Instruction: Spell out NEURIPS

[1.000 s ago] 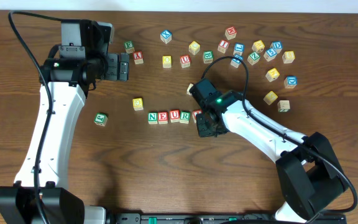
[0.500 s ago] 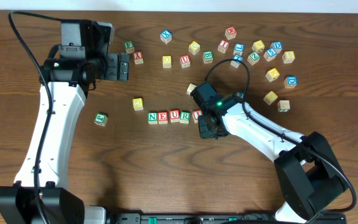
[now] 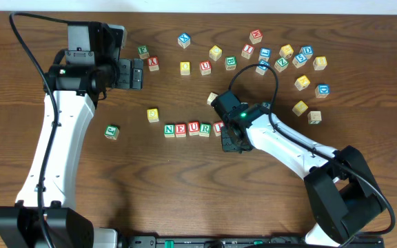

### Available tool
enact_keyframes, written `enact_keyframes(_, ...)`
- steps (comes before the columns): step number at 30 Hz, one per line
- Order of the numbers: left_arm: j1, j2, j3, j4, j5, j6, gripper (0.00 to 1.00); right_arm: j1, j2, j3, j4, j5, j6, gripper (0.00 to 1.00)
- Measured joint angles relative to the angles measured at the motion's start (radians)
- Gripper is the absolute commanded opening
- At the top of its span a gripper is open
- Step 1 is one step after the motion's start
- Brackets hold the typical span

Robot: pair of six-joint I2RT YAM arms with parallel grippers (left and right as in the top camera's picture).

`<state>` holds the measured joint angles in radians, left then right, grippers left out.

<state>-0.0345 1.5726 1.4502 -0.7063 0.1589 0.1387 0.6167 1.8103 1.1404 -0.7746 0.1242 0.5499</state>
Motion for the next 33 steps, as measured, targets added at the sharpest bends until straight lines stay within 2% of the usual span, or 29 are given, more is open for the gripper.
enact_keyframes(33,0.0,0.0,0.0,0.0,0.0,0.0,0.98,0.0,0.0,-0.052,0.064,0.007,0.024,0.01)
